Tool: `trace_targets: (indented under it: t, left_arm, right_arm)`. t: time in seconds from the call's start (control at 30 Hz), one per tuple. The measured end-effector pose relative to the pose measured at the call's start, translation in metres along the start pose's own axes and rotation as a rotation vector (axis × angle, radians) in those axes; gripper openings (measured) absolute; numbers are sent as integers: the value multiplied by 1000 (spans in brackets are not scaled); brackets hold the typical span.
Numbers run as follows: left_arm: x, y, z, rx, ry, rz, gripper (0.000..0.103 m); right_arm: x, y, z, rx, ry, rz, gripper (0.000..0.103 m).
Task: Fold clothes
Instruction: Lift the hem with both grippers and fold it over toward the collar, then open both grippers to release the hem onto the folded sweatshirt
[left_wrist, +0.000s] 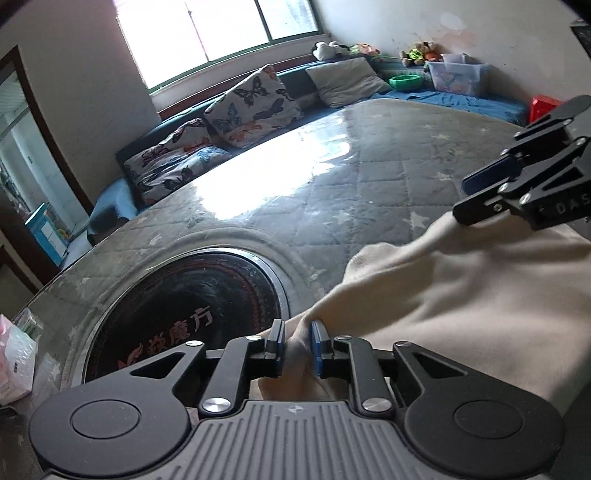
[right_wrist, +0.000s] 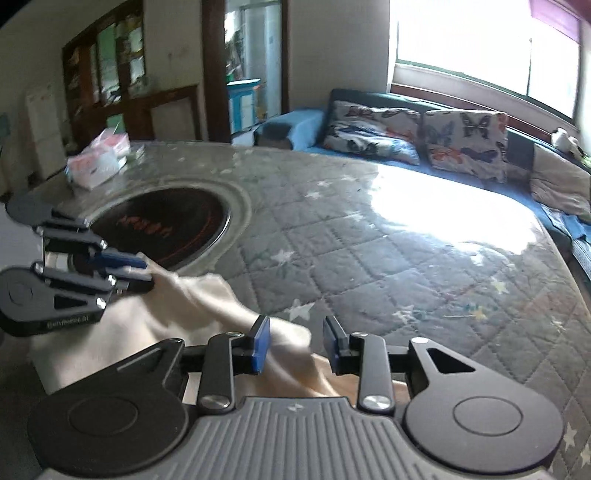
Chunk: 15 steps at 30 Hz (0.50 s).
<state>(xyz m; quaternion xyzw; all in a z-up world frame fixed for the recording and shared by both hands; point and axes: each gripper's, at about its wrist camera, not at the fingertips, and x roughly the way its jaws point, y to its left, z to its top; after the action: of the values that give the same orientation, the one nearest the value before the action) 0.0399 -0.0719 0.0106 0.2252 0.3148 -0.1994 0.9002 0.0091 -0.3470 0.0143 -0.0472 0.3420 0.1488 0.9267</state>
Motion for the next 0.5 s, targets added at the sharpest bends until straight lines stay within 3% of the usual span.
trace_targets:
  t: [0.13, 0.3, 0.5]
  left_arm:
    - [-7, 3, 6, -33, -13, 1, 23]
    - [-19, -7, 13, -28, -54, -46, 23]
    - [-9, -19, 13, 8, -23, -67, 23]
  right_arm:
    - [-9, -5, 3, 42, -28, 2, 32]
    - [-5, 5, 0, 28, 4, 50, 31]
    - [0, 7, -2, 20, 25, 30, 32]
